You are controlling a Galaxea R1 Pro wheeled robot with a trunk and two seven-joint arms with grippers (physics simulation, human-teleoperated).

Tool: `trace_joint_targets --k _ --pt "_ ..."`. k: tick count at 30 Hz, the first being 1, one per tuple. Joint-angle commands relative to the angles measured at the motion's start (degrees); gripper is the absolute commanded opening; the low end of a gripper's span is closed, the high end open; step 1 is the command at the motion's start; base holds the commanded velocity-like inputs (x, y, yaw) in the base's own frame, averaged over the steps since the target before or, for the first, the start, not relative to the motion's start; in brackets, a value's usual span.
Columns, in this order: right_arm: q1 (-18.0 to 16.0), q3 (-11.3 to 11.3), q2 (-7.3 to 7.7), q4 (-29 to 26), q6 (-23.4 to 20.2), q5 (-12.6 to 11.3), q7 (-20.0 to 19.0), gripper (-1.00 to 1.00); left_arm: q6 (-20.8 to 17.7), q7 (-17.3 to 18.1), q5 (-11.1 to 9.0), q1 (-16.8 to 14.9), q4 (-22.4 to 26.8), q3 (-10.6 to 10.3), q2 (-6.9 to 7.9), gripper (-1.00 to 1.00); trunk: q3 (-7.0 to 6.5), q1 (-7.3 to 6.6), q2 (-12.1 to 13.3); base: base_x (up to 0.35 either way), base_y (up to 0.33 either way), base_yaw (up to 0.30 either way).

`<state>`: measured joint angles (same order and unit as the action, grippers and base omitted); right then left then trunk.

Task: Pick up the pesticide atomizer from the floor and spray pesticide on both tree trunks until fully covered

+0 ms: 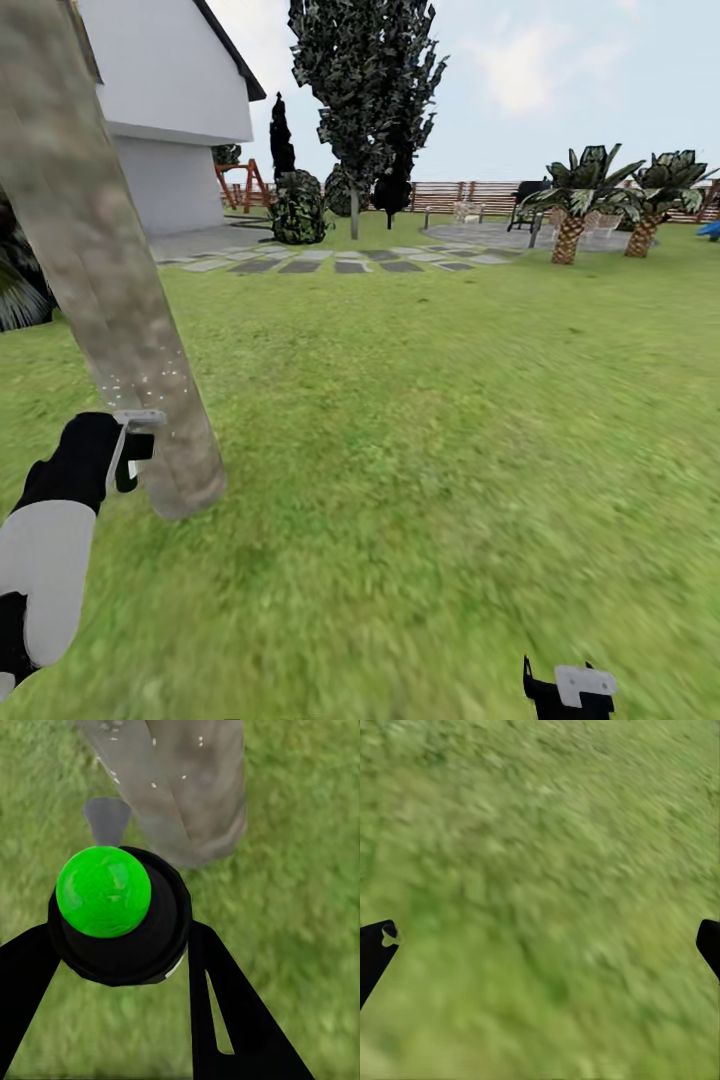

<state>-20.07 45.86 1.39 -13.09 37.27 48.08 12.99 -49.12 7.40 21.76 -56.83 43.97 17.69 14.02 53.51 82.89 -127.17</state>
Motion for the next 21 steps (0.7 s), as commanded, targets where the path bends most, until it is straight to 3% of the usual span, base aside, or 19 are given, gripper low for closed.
trace_joint_targets --k 1,14,18,21 --pt "-0.05 0.28 0.01 0.12 0.18 0.62 0.37 1.0 -0.19 0.54 0.64 -0.03 0.06 0.15 -0.04 -1.0 0.05 0.0 -0.02 0.097 -0.265 0.277" --pt "-0.05 0.22 0.01 0.11 0.18 0.62 0.37 1.0 -0.18 0.34 0.66 0.4 -0.02 0.1 -0.05 -1.0 0.05 0.0 -0.02 0.256 -0.176 0.105" --pt "-0.05 0.26 0.01 0.09 0.18 0.62 0.37 1.0 -0.1 -2.7 0.47 0.57 -0.62 -0.02 -0.04 -1.0 0.05 0.0 -0.02 0.158 -0.225 0.217" --pt "-0.05 0.28 0.01 0.08 0.18 0.62 0.37 1.0 -0.1 -2.84 0.37 0.64 -0.94 -0.02 -0.05 -1.0 0.05 0.0 -0.02 0.014 -0.27 0.013"
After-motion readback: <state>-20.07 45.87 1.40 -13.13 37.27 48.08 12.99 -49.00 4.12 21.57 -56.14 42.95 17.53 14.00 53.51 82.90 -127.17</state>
